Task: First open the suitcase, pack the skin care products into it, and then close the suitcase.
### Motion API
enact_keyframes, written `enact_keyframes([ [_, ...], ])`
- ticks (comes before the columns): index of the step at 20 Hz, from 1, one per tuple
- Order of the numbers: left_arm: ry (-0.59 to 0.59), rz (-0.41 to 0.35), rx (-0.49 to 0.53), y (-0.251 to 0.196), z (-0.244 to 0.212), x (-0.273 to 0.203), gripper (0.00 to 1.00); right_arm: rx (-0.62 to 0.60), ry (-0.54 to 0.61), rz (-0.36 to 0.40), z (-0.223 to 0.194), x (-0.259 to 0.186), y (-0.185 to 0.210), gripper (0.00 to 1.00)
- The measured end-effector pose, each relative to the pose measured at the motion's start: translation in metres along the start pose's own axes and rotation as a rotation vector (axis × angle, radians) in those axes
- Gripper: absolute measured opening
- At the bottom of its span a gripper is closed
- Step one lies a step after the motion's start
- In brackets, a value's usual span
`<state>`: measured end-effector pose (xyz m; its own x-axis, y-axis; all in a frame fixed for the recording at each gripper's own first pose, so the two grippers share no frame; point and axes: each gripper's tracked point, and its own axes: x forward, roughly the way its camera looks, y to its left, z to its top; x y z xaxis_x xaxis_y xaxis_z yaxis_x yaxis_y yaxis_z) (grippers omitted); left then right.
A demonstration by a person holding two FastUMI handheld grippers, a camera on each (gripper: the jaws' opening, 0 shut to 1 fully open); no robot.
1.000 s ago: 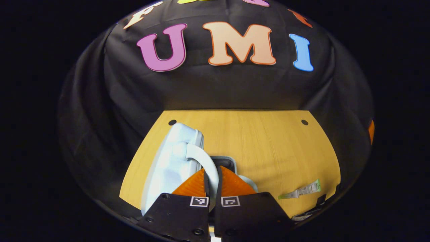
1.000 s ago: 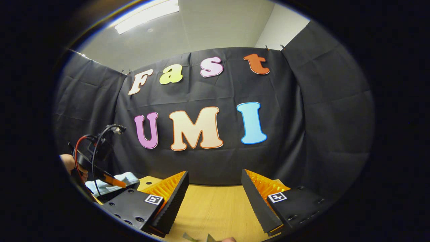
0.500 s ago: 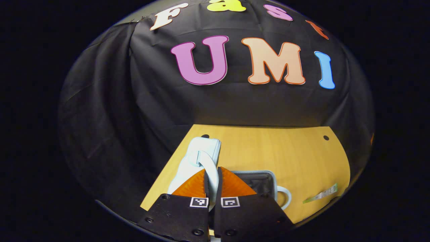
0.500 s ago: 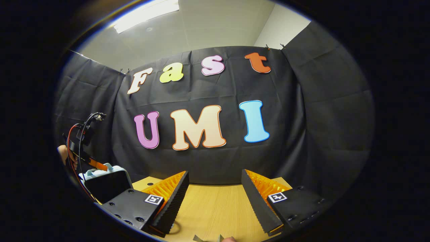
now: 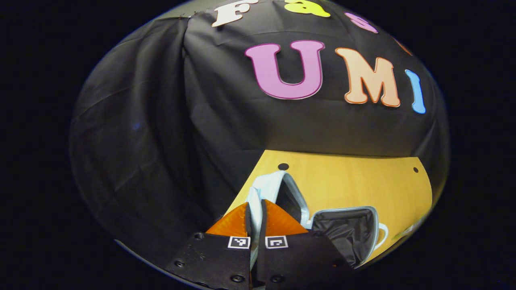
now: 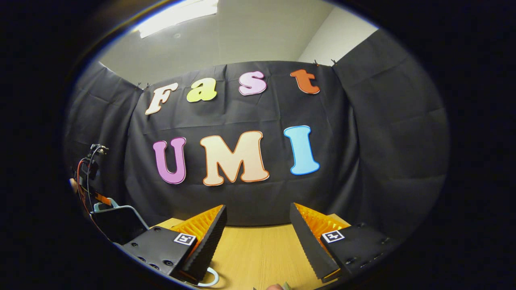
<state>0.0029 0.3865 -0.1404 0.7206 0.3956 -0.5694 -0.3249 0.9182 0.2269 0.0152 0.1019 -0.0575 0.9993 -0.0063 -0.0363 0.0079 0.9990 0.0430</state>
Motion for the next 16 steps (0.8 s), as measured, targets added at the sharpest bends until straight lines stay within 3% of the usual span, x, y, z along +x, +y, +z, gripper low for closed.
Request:
enact_keyframes([
  [7, 0.045, -0.003, -0.105, 0.063, -0.046, 0.048, 0.0, -0.053, -0.008, -0.009, -0.002, -0.004, 0.035, 0.97],
  [16, 0.172, 0.046, -0.193, 0.096, -0.129, 0.098, 0.0, -0.107, 0.012, 0.004, -0.006, -0.004, 0.054, 0.98],
])
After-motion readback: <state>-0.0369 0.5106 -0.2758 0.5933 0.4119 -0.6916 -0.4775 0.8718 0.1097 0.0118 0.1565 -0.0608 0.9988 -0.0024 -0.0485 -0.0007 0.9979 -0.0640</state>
